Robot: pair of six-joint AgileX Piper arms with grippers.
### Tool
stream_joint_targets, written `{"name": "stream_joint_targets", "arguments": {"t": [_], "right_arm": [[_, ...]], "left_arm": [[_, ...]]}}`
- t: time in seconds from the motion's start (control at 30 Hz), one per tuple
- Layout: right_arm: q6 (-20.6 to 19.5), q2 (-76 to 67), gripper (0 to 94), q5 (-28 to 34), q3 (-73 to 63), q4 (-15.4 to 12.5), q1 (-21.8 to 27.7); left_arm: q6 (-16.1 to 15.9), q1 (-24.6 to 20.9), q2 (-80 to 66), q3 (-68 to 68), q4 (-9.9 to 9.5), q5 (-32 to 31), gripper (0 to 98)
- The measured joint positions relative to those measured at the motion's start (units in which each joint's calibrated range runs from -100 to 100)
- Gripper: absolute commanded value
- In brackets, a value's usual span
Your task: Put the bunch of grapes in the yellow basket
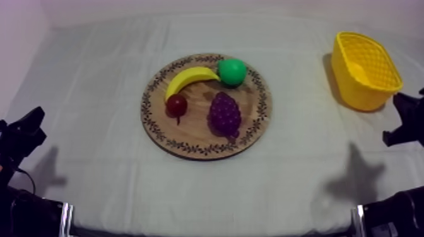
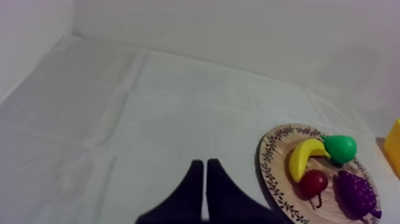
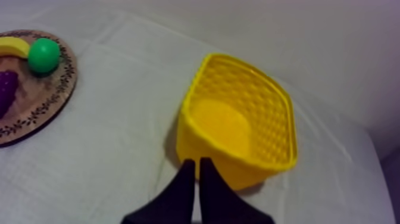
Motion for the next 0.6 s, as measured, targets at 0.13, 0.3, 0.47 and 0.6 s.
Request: {"name": "stream_joint_targets", "arguments": {"t": [0.13,0.3,0.47,0.6], "right_arm": [[0.4,7.9,0.5,0.6,-8.2,0.1,-3.1],[-2.3,19.1,0.5,4.8,-21.5,3.0,-8.1],[-5.5,29.8,0.5,8.6,-33.9,6.2,-13.5],[-7.6,37.8,0.4,14.5,-44.3,6.9,-17.7]], "left_arm": [[0.0,0.0,0.0,0.0,0.0,0.0,0.1],[0.0,0.0,0.0,0.0,0.0,0.0,0.1],[0.0,0.0,0.0,0.0,0.0,0.0,0.1],[0.0,0.0,0.0,0.0,0.0,0.0,0.1]]}}
